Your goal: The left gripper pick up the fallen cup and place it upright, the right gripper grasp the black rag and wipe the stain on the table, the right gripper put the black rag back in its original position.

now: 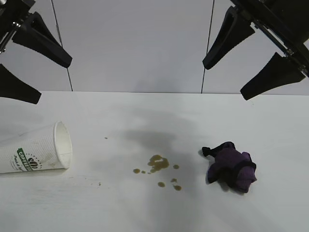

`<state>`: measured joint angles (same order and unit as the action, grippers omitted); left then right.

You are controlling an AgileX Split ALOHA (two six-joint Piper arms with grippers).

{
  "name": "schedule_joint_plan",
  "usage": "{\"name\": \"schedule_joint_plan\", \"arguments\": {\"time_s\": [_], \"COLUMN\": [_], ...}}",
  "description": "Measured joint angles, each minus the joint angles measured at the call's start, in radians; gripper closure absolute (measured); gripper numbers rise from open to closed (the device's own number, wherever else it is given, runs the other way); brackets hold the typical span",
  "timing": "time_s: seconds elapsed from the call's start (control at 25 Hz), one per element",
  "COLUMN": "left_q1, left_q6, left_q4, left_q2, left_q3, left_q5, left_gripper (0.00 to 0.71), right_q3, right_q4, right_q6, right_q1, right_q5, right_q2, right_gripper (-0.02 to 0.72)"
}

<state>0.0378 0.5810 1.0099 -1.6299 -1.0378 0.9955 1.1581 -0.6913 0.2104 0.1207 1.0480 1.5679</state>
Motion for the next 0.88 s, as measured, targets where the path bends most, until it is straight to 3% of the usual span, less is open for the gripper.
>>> {"name": "schedule_joint_plan", "arguments": {"time_s": [0.64,0.88], "left_q1": [0.0,0.023], "left_q6": [0.011,0.296], "left_q4": [0.004,0.011], "left_q2": [0.0,-0.007], "left_q3": [-0.003,-0.173], "left_q5": [-0.006,0.117], "left_gripper": [0.104,0.104], "right_q3": [0.0,0.0], "right_q4": [-0.001,-0.001], "right_q6": [0.0,0.0], "right_q1": [0.0,0.0], "right_q5": [-0.002,-0.014], "right_q2": [0.0,0.0], "right_gripper": [0.178,0.178]}}
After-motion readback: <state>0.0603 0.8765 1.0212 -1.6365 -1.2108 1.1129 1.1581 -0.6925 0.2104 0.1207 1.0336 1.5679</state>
